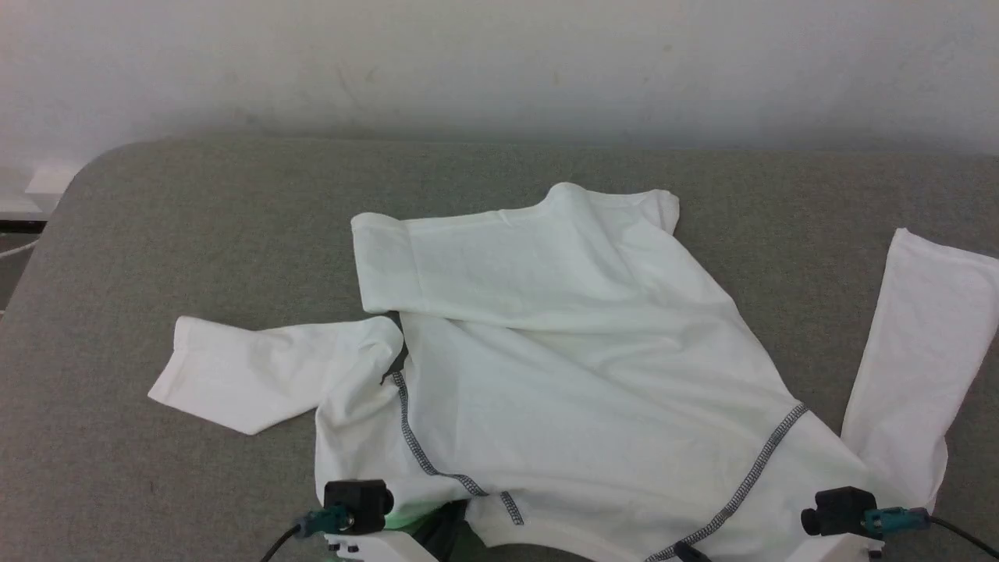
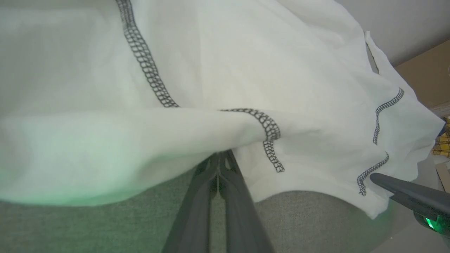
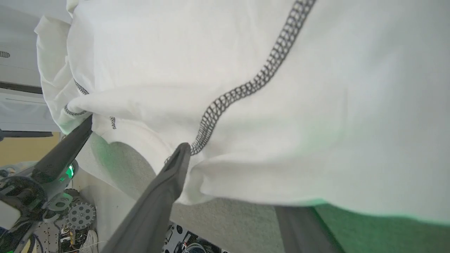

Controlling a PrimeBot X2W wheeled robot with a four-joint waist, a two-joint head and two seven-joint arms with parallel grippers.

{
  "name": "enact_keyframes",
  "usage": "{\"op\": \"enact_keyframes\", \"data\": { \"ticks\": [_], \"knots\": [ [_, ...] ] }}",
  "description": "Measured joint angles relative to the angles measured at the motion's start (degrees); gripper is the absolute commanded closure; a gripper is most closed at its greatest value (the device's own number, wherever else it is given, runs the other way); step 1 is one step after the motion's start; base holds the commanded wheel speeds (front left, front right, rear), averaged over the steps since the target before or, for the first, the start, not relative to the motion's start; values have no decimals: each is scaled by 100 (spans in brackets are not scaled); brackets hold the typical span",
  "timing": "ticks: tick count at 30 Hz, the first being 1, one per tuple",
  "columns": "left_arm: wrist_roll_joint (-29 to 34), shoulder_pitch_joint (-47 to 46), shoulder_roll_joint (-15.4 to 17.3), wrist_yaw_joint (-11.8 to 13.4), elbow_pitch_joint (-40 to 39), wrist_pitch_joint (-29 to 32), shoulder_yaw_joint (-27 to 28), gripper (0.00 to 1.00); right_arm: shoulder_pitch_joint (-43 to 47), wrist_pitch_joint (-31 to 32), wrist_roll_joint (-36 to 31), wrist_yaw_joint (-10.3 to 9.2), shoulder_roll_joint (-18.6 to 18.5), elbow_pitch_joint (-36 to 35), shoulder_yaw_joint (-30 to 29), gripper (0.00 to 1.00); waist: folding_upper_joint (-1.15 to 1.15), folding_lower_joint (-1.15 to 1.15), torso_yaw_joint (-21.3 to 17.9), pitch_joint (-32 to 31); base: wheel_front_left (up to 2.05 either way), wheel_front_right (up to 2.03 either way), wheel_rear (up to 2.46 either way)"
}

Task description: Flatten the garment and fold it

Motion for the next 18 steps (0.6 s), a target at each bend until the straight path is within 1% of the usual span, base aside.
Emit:
{"op": "enact_keyframes", "data": {
  "ticks": [4,7,8,9,10,13,15,18],
  "knots": [
    [29,-2,5,0,-14,1,-21,100,-136,-248,64,3,0,171,26,0,0,0,48,33,0,0,0],
    [29,-2,19,1,-14,2,-29,100,-218,-439,34,45,13,333,14,0,0,0,55,30,0,0,0],
    [29,-2,21,1,-13,3,-36,100,-251,-490,-2,45,20,369,22,36,0,0,53,23,0,0,0],
    [29,-1,22,1,-13,10,-43,100,-283,-557,-23,45,26,410,13,91,0,0,52,15,0,0,0],
    [29,-1,26,1,-13,32,-51,100,-310,-608,-54,43,26,458,-2,100,0,0,50,4,0,0,0],
    [29,4,78,1,-24,54,-70,100,-342,-711,-370,34,11,472,-14,100,0,1,41,-64,0,0,0],
    [11,29,113,0,-109,62,-67,100,-322,-738,-488,-8,22,308,-2,100,0,0,34,-129,0,0,0],
    [-133,105,110,-15,-378,112,-74,100,-201,-736,-199,-11,19,-165,-62,100,0,1,31,-233,0,0,0]
  ]
}}
